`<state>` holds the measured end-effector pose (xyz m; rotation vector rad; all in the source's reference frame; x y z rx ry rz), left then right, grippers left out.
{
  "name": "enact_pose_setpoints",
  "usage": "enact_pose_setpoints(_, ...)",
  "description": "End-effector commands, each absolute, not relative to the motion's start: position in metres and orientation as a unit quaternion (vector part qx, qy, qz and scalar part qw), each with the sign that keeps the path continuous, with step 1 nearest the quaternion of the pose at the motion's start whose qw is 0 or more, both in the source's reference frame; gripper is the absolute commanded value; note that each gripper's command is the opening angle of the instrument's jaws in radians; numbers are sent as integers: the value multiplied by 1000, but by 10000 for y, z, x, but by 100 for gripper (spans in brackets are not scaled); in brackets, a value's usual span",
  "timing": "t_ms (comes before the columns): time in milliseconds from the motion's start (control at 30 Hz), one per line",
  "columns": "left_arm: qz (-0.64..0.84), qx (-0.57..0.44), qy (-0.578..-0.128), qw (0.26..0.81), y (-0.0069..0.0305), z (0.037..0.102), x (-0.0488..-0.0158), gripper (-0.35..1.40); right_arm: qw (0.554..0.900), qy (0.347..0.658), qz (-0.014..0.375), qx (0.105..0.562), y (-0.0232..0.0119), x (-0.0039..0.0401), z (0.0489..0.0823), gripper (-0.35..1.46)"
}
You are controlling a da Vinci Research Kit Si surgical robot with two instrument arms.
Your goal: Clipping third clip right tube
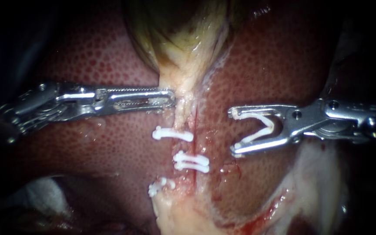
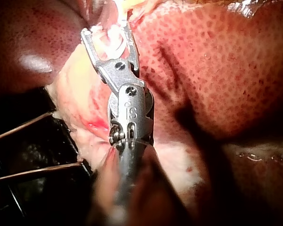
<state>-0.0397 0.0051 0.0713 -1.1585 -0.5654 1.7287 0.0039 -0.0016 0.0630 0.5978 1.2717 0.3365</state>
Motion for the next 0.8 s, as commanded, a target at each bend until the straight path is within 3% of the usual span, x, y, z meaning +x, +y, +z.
enact_pose_setpoints(33,706,-474,-232,473,52,712,-396,-35,750,582,154,274,-16,39,630,50)
enact_pose_setpoints(500,690,-482,-219,493,94,636,-318,-35,750,582,152,275,-18,41,635,50)
enact_pose_setpoints(800,689,-486,-215,493,92,618,-308,-35,750,583,150,275,-20,46,639,50)
